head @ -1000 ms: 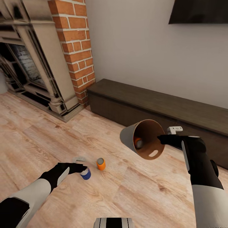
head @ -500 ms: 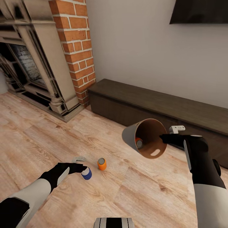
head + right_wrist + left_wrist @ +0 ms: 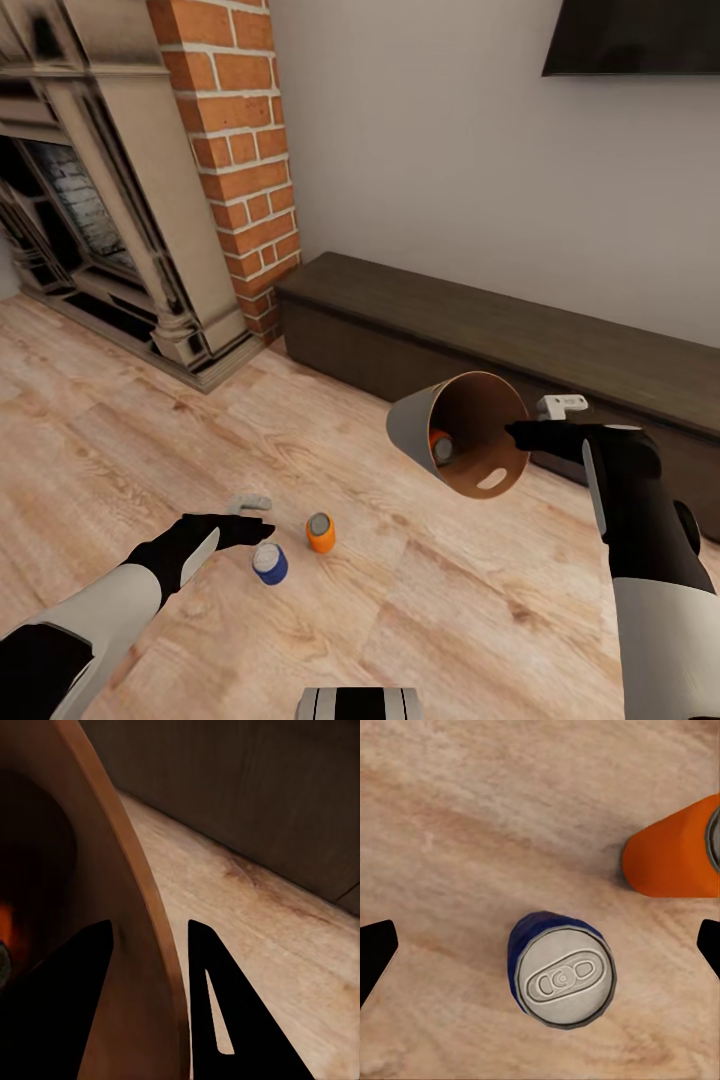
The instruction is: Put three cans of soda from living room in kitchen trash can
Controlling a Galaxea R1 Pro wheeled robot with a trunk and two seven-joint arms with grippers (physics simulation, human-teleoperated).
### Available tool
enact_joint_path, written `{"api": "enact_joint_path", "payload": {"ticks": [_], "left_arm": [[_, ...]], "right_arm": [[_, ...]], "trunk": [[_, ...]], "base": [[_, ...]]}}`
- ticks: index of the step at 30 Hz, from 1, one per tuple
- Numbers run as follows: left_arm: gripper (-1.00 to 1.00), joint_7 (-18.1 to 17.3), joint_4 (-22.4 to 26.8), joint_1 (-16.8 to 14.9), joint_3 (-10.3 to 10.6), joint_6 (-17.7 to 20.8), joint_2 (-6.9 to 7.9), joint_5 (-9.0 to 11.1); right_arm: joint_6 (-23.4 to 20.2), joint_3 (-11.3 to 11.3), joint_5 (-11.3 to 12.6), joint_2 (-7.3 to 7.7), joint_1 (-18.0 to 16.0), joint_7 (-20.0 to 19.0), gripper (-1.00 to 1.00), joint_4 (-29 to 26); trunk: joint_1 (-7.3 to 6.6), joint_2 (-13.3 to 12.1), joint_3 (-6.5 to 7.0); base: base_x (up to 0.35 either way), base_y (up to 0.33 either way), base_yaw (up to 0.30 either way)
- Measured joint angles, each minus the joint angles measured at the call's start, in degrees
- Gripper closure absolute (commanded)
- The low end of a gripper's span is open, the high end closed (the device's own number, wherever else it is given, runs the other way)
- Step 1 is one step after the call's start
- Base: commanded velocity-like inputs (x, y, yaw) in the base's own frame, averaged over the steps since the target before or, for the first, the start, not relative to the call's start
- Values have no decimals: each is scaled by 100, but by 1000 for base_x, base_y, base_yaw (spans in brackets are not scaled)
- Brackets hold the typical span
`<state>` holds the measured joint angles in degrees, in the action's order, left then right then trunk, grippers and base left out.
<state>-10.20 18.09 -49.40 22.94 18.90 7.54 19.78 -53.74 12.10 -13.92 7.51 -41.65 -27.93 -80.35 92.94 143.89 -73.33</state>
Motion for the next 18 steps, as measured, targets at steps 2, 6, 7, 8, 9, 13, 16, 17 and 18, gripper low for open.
{"api": "enact_joint_path", "payload": {"ticks": [2, 6, 7, 8, 9, 13, 16, 17, 18], "left_arm": [[-100, 0, 1, 0, 0, 0, 1, 0], [-100, 0, 2, 0, 2, -32, -2, 0], [-100, 0, 2, 0, 1, -66, -4, 0], [-100, 0, 2, 0, 3, -80, -4, 0], [-100, 0, 2, 0, 5, -98, -5, 0], [-100, 4, 1, 0, 8, -124, -7, 0], [-100, 5, 2, 0, 6, -130, -7, 0], [-100, 4, 2, 0, 5, -130, -7, 0], [-100, 5, 2, 0, 6, -131, -7, 0]], "right_arm": [[5, -3, 26, -1, 2, -2, 100, 7], [30, -3, 20, -2, 14, -2, 100, 21], [37, -1, 18, -3, 18, -5, 100, 30], [40, 0, 19, -3, 20, -5, 100, 34], [43, 1, 24, -3, 26, -7, 100, 39], [46, 1, 41, -3, 34, -13, 100, 47], [58, 6, 5, -3, 36, -9, 100, 49], [58, 5, 4, -3, 36, -10, 100, 49], [57, 4, 12, -3, 36, -10, 100, 49]], "trunk": [[0, 0, 0], [0, 0, 0], [0, 0, 0], [0, 0, 0], [0, 0, 0], [6, 2, -44], [14, 6, -110], [16, 8, -132], [19, 9, -155]], "base": [[34, 0, 0], [13, 0, 0], [6, 0, 0], [4, 0, 0], [2, 0, 0], [1, 0, 0], [0, 0, 0], [0, 0, 0], [0, 0, 0]]}}
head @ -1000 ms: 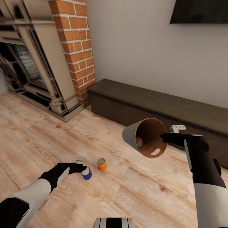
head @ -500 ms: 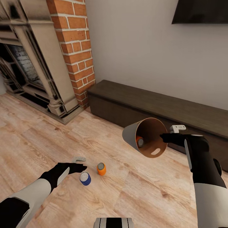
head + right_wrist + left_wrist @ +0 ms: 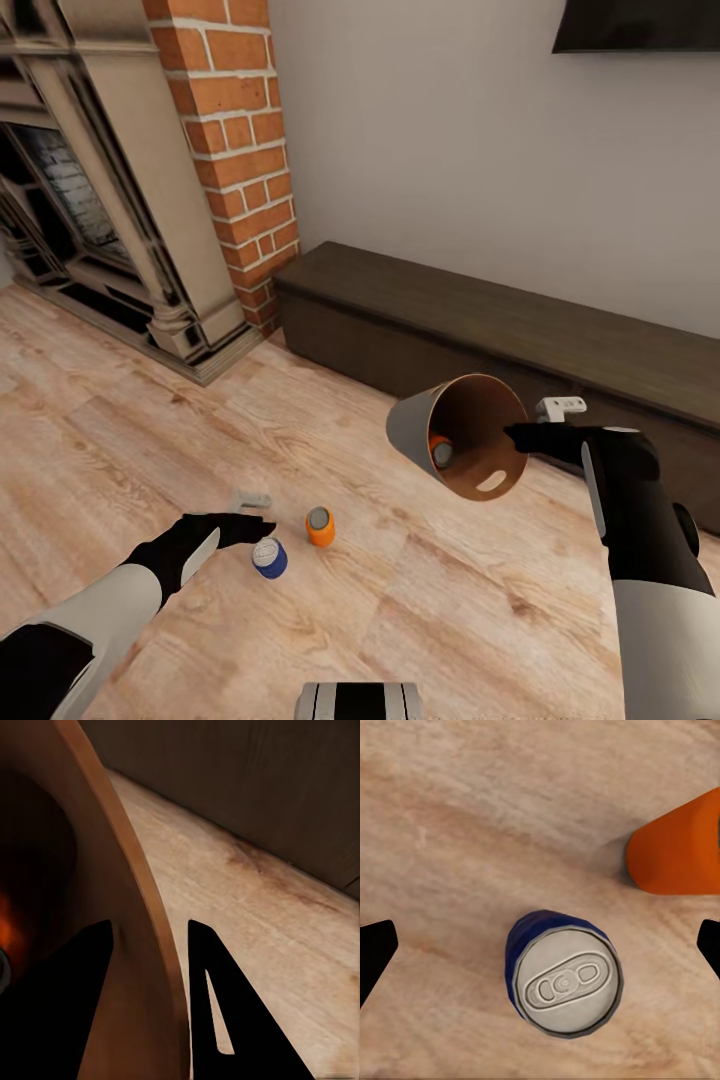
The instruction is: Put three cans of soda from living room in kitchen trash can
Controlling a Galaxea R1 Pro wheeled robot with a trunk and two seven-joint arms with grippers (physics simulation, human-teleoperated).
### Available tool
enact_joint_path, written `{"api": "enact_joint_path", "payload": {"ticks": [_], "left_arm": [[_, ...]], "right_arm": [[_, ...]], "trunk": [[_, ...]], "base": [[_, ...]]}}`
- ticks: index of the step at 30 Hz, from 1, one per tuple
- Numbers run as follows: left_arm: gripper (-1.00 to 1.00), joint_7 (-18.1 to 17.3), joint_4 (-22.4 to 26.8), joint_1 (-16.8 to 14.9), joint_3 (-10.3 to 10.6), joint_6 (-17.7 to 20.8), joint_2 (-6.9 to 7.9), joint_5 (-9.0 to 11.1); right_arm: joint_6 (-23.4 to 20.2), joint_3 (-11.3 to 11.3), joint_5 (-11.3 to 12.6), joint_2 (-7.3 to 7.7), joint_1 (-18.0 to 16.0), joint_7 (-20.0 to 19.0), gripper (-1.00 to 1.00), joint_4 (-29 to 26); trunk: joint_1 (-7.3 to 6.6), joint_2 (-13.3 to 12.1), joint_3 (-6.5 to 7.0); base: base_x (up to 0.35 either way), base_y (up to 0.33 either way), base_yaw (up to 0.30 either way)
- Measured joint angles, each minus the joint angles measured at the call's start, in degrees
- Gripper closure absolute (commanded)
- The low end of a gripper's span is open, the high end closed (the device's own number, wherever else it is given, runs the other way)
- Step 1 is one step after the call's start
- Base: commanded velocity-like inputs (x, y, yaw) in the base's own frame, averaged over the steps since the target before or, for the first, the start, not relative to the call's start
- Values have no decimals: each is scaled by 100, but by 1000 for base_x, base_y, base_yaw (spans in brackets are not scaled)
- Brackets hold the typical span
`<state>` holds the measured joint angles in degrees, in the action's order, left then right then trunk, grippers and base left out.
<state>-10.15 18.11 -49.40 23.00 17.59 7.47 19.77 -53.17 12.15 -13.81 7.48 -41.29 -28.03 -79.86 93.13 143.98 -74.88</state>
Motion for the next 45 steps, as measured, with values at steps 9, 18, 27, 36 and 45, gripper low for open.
{"api": "enact_joint_path", "payload": {"ticks": [9, 18, 27, 36, 45], "left_arm": [[-100, 7, -4, 0, 3, -1, 0, 0], [-100, 30, -2, 0, 11, -1, 0, 0], [-100, 38, -6, 0, 17, -2, -8, 0], [-100, 39, -1, 0, 20, -10, -9, 0], [-100, 39, 0, -2, 21, -1, -9, 0]], "right_arm": [[-1, 6, -4, 0, 0, -1, 100, 0], [-57, 3, -22, 0, -24, 1, 100, -54], [-89, -38, -26, 0, -51, 0, 100, -173], [-89, -70, -4, -7, -48, 0, 100, -193], [-87, -95, -13, -24, -45, 1, 100, -191]], "trunk": [[23, 12, -199], [46, 24, -399], [70, 36, -598], [79, 42, -687], [79, 42, -687]], "base": [[0, 0, 0], [0, 0, 0], [0, 0, 0], [0, 0, 0], [145, 0, 0]]}}
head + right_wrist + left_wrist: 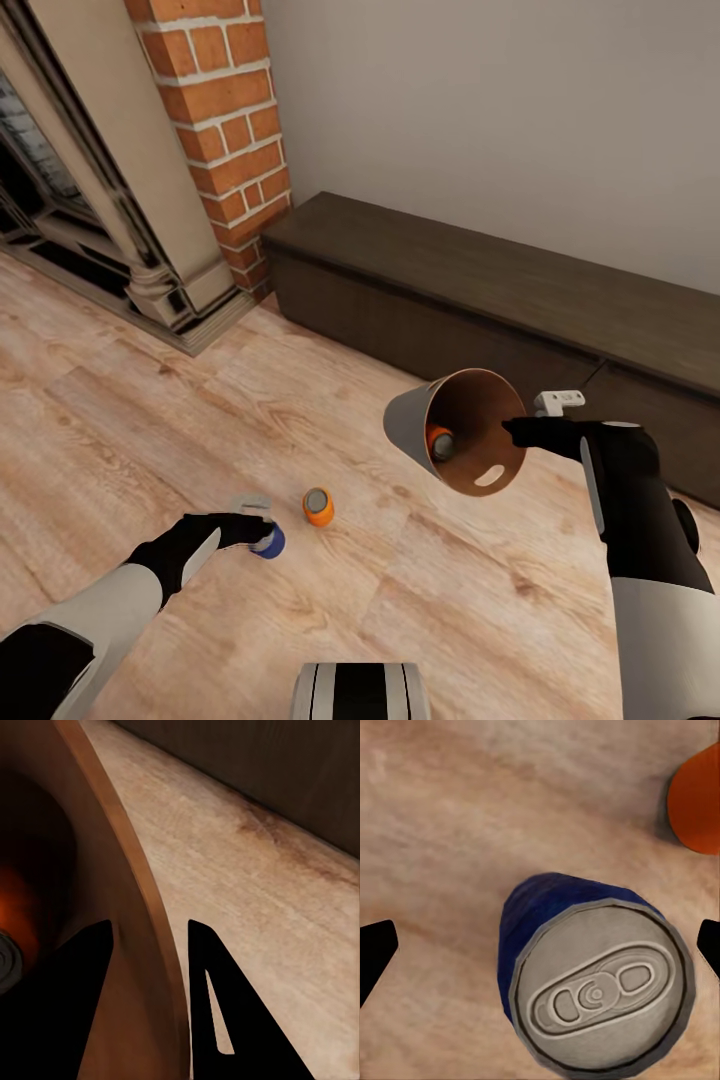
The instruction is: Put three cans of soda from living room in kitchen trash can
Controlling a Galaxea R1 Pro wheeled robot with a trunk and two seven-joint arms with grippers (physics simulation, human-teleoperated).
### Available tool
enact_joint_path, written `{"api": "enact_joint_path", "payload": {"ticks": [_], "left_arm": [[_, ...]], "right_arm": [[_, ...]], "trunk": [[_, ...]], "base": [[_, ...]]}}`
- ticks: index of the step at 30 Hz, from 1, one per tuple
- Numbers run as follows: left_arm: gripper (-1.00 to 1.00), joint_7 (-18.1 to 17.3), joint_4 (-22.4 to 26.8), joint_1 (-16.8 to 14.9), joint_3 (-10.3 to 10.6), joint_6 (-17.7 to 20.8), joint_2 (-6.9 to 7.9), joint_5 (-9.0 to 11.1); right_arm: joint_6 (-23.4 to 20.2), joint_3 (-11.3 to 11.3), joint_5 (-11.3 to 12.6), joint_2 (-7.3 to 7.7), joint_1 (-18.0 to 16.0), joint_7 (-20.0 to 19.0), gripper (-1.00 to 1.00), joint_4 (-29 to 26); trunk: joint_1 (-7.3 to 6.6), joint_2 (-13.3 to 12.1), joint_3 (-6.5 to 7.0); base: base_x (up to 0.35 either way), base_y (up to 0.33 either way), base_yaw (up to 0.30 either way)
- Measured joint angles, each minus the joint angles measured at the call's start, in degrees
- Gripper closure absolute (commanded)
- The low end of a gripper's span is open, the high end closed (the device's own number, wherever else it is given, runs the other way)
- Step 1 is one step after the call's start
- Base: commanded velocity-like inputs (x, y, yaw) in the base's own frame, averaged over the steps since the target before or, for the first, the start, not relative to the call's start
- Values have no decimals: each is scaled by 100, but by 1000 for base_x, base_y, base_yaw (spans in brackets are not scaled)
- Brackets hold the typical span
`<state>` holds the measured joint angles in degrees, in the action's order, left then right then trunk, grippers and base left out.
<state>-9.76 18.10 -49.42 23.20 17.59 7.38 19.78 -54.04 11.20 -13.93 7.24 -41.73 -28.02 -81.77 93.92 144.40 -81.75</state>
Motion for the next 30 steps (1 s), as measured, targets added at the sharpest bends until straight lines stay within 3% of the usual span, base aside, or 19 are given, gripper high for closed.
{"api": "enact_joint_path", "payload": {"ticks": [9, 17, 23, 30], "left_arm": [[-100, 0, 12, 0, -3, -13, 1, 0], [-100, 0, 9, 1, 0, -12, 0, 0], [-100, 0, 11, 2, 0, -10, 0, 0], [-100, 0, 9, 1, 0, -10, 0, 0]], "right_arm": [[1, -3, -5, -1, 2, 1, 100, 5], [1, -3, -17, -4, 7, 1, 100, 7], [-1, -3, 6, -6, 9, 3, 100, 6], [2, -2, -23, -11, 9, 1, 100, 7]], "trunk": [[0, 0, 0], [21, 10, -177], [21, 11, -177], [39, 20, -332]], "base": [[35, 0, 0], [2, 0, 0], [0, 0, 0], [0, 0, 0]]}}
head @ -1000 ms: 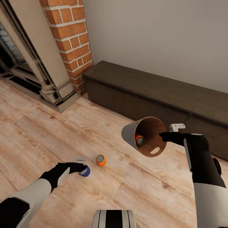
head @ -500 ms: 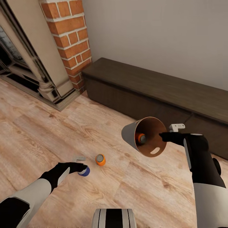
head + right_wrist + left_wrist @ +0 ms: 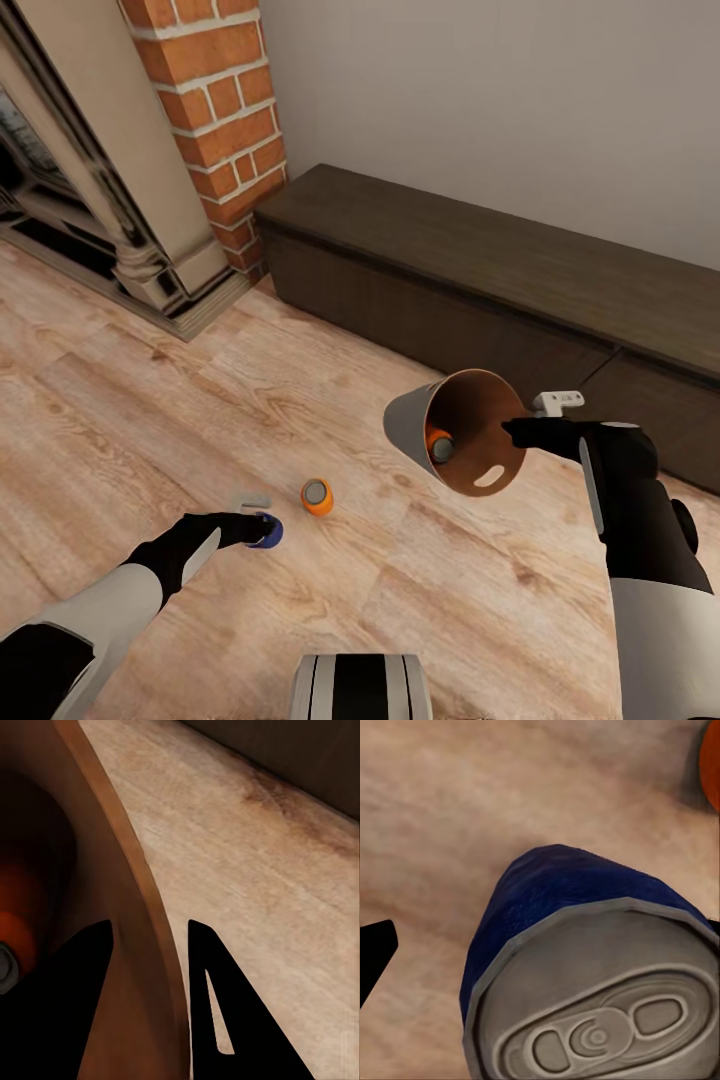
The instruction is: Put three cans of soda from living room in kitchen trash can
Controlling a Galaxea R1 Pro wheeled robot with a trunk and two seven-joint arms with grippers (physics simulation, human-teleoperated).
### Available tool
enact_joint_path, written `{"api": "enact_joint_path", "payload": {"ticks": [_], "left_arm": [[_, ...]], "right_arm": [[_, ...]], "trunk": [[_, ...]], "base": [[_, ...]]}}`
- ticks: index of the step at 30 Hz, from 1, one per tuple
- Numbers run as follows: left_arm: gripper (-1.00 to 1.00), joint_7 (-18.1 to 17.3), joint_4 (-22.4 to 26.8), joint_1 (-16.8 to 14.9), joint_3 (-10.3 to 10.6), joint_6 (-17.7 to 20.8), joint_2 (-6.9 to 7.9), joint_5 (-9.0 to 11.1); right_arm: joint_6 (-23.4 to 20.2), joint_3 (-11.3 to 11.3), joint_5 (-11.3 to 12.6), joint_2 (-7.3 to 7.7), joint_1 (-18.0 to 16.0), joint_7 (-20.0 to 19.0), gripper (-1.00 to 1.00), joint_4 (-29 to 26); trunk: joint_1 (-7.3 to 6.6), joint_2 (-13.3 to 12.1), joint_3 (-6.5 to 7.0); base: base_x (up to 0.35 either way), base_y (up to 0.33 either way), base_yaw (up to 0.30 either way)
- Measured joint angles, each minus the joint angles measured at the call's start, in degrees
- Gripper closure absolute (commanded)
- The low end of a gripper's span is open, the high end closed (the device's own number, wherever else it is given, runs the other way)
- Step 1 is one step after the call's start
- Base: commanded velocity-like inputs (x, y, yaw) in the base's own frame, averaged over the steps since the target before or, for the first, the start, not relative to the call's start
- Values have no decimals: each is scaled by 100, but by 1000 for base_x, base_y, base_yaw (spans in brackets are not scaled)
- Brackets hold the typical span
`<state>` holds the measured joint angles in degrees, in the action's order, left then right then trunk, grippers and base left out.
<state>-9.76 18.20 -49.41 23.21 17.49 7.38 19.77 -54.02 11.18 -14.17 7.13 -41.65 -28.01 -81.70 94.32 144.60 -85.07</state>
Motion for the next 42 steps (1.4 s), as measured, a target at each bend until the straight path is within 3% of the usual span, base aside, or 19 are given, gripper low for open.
{"api": "enact_joint_path", "payload": {"ticks": [10, 11, 24, 42], "left_arm": [[-100, 0, 4, 0, 1, -6, 0, 0], [100, 0, 5, 1, 0, -7, 0, 0], [100, -1, 1, -2, -2, -23, 0, 18], [100, -95, 97, -8, 18, 82, 0, -4]], "right_arm": [[2, 9, 7, 14, -8, 1, 100, -10], [1, 5, 13, 15, -8, 1, 100, -10], [0, -2, 16, 5, -9, 1, 100, -10], [42, 18, 36, -18, 41, 10, 100, 60]], "trunk": [[2, 2, -23], [2, 2, -23], [2, 2, -23], [-45, -22, 376]], "base": [[0, 0, 0], [0, 0, 0], [0, 0, 0], [0, 0, 0]]}}
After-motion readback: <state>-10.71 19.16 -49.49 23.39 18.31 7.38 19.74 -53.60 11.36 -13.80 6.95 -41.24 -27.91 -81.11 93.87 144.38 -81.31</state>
